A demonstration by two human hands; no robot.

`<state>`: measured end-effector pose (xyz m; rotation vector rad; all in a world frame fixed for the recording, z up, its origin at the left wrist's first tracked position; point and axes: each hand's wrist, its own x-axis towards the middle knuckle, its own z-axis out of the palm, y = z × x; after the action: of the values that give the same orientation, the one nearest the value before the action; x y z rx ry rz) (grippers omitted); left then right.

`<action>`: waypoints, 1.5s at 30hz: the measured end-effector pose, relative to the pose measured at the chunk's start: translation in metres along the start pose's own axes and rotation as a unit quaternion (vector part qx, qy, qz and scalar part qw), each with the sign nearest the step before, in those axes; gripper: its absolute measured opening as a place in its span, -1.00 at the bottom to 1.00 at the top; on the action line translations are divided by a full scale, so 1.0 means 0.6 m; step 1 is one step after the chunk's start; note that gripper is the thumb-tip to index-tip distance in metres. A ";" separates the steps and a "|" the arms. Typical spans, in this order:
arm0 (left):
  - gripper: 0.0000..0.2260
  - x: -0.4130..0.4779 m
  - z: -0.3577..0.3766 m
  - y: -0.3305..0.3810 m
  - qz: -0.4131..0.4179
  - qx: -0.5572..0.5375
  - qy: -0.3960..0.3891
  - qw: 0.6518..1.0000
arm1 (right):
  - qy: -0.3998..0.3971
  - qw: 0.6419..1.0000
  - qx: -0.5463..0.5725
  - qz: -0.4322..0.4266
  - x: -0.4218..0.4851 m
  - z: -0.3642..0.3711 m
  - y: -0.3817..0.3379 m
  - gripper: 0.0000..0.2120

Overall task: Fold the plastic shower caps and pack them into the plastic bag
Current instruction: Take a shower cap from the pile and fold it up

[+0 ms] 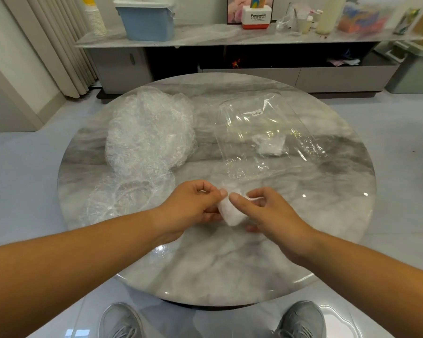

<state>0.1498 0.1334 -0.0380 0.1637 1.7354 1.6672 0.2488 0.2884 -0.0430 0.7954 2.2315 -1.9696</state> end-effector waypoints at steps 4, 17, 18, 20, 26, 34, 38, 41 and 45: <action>-0.86 0.001 0.020 0.007 0.010 -0.049 -0.002 0.999 | -0.040 0.994 0.106 0.004 0.002 0.000 -0.004 -0.59; -0.82 0.074 0.049 0.043 -0.009 0.004 0.017 1.000 | 0.058 0.977 -0.040 -0.202 0.044 -0.066 -0.027 -0.61; -0.77 0.083 0.050 0.049 0.023 0.069 0.035 0.997 | 0.068 0.976 -0.041 -0.204 0.054 -0.078 -0.031 -0.67; -0.68 0.102 0.049 0.054 0.099 0.207 0.053 0.972 | 0.094 0.977 -0.024 -0.188 0.076 -0.103 -0.042 -0.71; -0.57 0.152 0.047 0.032 0.173 0.552 -0.075 0.812 | 0.132 0.976 0.109 -0.137 0.143 -0.157 -0.058 -0.72; -0.41 0.161 0.047 0.000 0.216 0.681 -0.098 0.693 | 0.062 0.992 0.078 -0.074 0.154 -0.148 -0.015 -0.70; -0.41 0.156 0.051 -0.004 0.185 0.725 -0.093 0.657 | 0.057 0.995 0.049 -0.070 0.150 -0.153 -0.002 -0.64; -0.37 0.153 0.051 -0.003 0.181 0.748 -0.082 0.634 | 0.050 0.996 0.007 -0.072 0.151 -0.157 0.014 -0.61; -0.38 0.157 0.048 -0.003 0.206 0.771 -0.075 0.597 | 0.046 0.995 -0.012 -0.082 0.153 -0.160 0.024 -0.59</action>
<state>0.0970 0.2083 -0.0743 1.4944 2.5691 -0.1915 0.2028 0.4102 -0.0727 0.7368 2.4426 -2.0084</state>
